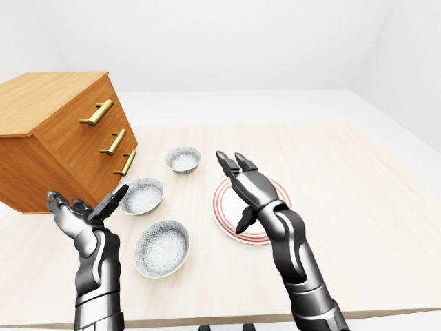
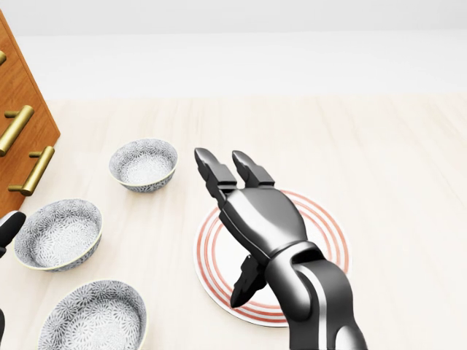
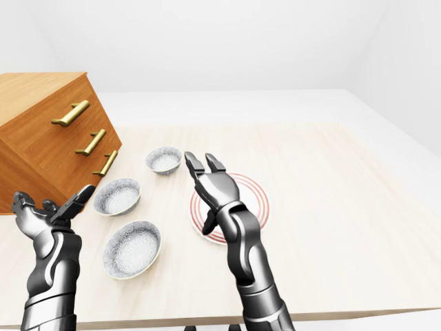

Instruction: Put the bowl at the front on the plate.

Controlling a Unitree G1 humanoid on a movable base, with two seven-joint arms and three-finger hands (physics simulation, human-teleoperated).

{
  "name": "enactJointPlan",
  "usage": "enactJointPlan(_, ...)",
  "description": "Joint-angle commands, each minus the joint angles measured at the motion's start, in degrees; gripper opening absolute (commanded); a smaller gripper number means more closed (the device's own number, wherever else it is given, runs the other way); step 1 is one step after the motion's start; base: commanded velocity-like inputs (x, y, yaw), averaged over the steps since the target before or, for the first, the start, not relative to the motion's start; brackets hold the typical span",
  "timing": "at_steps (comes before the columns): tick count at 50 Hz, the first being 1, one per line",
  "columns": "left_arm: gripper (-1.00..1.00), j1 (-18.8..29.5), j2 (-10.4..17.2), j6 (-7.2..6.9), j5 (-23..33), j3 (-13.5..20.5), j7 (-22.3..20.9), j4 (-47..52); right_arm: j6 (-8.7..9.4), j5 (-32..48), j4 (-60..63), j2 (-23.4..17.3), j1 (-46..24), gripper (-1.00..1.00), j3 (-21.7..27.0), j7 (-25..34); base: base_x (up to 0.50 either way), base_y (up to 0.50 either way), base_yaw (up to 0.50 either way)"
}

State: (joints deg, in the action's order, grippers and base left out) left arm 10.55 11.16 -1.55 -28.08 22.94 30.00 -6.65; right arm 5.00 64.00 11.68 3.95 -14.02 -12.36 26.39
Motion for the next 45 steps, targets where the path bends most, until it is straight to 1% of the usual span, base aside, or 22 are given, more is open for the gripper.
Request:
enactJointPlan(1,1.0,0.0,0.0,0.09,0.0,0.0,0.0,0.0,0.0,11.6,-1.3,0.7,-0.5,1.0,-1.3,10.0,0.0,0.0,0.0)
enactJointPlan(2,1.0,0.0,0.0,0.09,-0.1,0.1,0.0,0.0,0.0,12.9,-0.4,0.6,0.2,1.0,-2.2,13.3,0.0,0.0,0.0)
enactJointPlan(3,1.0,0.0,0.0,0.16,0.0,0.0,0.0,-0.1,0.0,13.8,0.0,0.8,0.4,1.0,-2.2,13.6,0.0,0.0,0.0)
enactJointPlan(4,1.0,0.0,0.0,0.32,0.0,0.0,0.0,-0.3,0.0,14.8,0.5,1.6,0.3,1.0,-1.9,13.6,0.0,0.0,0.0)
enactJointPlan(5,1.0,-0.1,0.0,-0.07,-0.1,0.0,0.0,0.2,0.0,16.9,1.6,1.7,0.2,1.0,-2.7,13.6,0.0,0.0,0.0)
enactJointPlan(7,1.0,-0.2,0.0,-0.31,-0.2,0.1,0.0,0.5,0.0,18.8,2.3,2.8,0.0,1.0,-2.4,13.6,0.0,0.0,0.0)
enactJointPlan(8,1.0,-0.1,0.0,-0.14,-0.1,0.1,0.0,0.3,0.0,20.9,2.8,2.1,-0.4,1.0,-2.9,13.6,0.0,0.0,0.0)
enactJointPlan(10,1.0,-0.2,0.0,-0.09,-0.1,0.1,0.0,0.3,0.0,20.9,2.8,2.9,-0.3,1.0,-2.0,13.6,0.0,0.0,0.0)
enactJointPlan(14,1.0,-0.2,0.0,-0.26,-0.2,0.1,0.0,0.5,0.0,21.7,2.2,4.0,0.5,1.0,-2.1,13.6,0.0,0.0,0.0)
enactJointPlan(15,1.0,-0.2,0.0,-0.26,-0.2,0.1,0.0,0.5,0.0,22.5,2.6,4.2,0.4,1.0,-2.5,13.6,0.0,0.0,0.0)
enactJointPlan(16,1.0,-0.1,0.0,-0.12,-0.1,0.1,0.0,0.3,0.0,24.8,2.2,2.9,0.9,1.0,-3.4,13.6,0.0,0.0,0.0)
enactJointPlan(17,1.0,-0.1,0.0,-0.11,-0.1,0.1,0.0,0.2,0.0,25.7,2.1,2.9,1.1,1.0,-3.3,13.6,0.0,0.0,0.0)
enactJointPlan(21,1.0,-0.1,0.0,0.05,-0.1,0.1,0.0,0.0,0.0,27.9,4.7,4.6,0.9,1.0,-2.7,13.6,0.0,0.0,0.0)
enactJointPlan(22,1.0,-0.2,0.0,-0.16,-0.2,0.1,0.0,0.3,0.0,29.1,5.2,4.9,0.3,1.0,-2.5,13.6,0.0,0.0,0.0)
enactJointPlan(25,1.0,0.0,0.0,-0.09,-0.1,0.0,0.0,0.0,0.0,30.0,8.3,5.1,0.2,1.0,-2.3,13.6,0.0,0.0,0.0)
enactJointPlan(45,1.0,0.0,0.0,-0.09,-0.1,0.0,0.0,0.0,0.0,30.2,8.4,5.5,0.2,1.0,-2.0,13.6,0.0,0.0,0.0)
